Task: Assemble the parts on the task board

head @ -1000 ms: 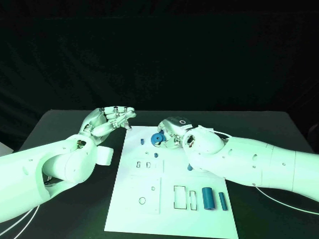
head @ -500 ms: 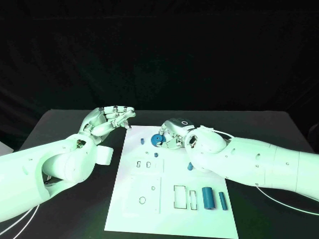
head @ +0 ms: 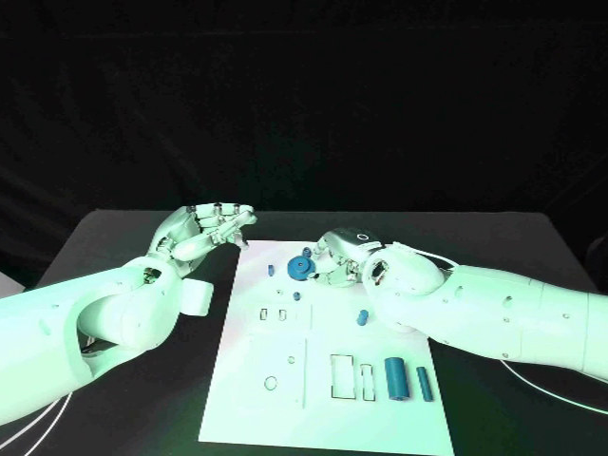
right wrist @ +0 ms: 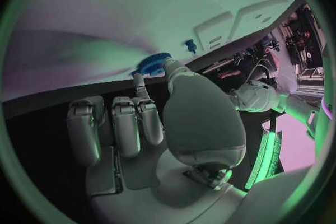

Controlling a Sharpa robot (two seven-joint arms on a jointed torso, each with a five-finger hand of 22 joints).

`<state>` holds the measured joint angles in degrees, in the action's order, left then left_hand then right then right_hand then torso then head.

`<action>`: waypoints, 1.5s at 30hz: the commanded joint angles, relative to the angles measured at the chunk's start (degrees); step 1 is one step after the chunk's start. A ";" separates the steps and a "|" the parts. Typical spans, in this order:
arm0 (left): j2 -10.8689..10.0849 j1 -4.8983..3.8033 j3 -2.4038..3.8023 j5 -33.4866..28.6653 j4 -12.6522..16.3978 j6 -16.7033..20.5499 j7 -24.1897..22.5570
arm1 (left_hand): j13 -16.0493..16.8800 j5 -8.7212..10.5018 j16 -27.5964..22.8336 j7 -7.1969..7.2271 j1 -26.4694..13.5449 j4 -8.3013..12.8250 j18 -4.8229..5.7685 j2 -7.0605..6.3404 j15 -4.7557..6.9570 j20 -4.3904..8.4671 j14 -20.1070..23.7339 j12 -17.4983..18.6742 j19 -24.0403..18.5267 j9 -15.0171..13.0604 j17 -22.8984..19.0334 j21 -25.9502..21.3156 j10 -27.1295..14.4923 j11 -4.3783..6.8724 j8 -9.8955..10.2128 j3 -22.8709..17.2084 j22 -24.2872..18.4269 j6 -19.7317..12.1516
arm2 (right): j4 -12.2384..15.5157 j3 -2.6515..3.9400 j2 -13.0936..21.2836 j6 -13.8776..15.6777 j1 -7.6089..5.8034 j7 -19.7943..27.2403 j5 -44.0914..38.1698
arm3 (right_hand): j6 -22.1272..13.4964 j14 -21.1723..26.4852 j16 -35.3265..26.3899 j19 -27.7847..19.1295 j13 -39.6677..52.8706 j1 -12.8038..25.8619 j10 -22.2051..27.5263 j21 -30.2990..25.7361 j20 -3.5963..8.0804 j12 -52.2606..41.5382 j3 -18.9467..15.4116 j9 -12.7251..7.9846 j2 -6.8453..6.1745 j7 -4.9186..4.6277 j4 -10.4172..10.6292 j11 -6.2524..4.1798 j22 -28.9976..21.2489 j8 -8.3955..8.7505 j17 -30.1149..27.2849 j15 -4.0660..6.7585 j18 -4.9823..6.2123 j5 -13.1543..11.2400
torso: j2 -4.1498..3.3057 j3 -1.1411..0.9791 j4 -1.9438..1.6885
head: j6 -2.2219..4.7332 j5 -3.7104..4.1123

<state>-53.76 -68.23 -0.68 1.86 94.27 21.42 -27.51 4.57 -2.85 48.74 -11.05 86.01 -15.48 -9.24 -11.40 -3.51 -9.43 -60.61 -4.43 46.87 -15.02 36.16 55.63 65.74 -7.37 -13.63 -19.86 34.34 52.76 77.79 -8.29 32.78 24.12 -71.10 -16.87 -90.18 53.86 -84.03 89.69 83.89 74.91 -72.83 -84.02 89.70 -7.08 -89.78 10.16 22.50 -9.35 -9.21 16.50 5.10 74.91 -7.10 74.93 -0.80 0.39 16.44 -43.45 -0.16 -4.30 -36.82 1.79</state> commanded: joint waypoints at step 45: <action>1.55 -0.01 0.00 -0.26 -2.08 -1.40 -0.20 | 0.11 0.02 0.32 0.17 -0.01 0.15 -1.12 -0.07 -0.06 -0.19 0.57 0.19 -0.56 -0.09 0.04 0.53 -0.22 -0.01 0.28 -0.53 0.19 -0.39 | 1.45 0.87 22.45 -4.87 0.25 24.14 26.92 | -1.06 -5.97 0.31 6.11 14.72 -10.90 -5.57 0.30 -0.02 0.18 6.39 -1.48 -4.69 -0.83 -5.55 0.20 15.09 1.26 15.07 -0.29 -0.39 -0.71 | 1.03 -0.68 1.52 | -0.31 1.53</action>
<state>-52.28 -68.19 -0.72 1.79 92.07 21.10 -27.40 4.62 -2.85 48.74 -11.05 86.01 -15.33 -9.24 -11.40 -3.71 -9.63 -60.40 -4.43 46.68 -15.04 36.15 55.87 65.74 -7.37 -13.63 -20.01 34.48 52.76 79.31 -7.41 55.34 20.35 -70.96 7.77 -61.69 53.07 -84.03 89.69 84.11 74.91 -83.86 -83.84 89.70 -6.87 -89.78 16.77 21.10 -13.89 -9.74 11.13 4.93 74.93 -6.19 74.93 -0.81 0.39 15.51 -42.39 -0.87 -2.71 -37.10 3.21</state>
